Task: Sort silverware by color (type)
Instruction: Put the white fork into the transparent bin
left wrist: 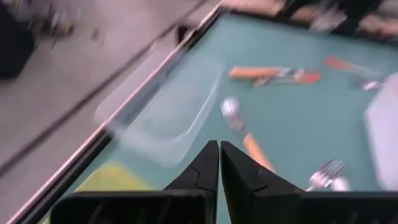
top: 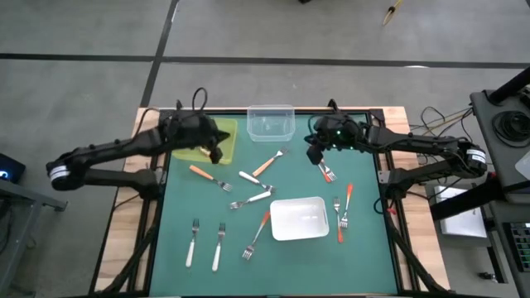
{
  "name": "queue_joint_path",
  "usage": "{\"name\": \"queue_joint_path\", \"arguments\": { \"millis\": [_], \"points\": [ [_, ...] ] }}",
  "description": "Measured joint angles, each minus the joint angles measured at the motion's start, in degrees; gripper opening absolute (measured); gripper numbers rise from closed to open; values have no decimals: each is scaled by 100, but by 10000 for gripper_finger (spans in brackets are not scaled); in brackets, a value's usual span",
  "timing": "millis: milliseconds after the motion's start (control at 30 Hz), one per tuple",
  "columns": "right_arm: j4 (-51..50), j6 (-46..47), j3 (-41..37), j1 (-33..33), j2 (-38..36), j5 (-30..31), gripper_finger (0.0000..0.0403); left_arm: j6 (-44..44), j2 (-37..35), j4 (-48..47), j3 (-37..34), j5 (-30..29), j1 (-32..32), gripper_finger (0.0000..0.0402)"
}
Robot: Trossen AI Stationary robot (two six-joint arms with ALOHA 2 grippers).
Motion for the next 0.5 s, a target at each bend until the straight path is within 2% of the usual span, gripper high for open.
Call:
{"name": "queue_joint_path", "arguments": {
  "millis": [200,500],
  "points": [
    [-602,549,0,0,0,-2,11,-5,-182,976,-457,-31,-442,0],
    [-1325,1153,0,0,0,0,11,-118,7,1087,-526,-35,-494,0]
  ]
}}
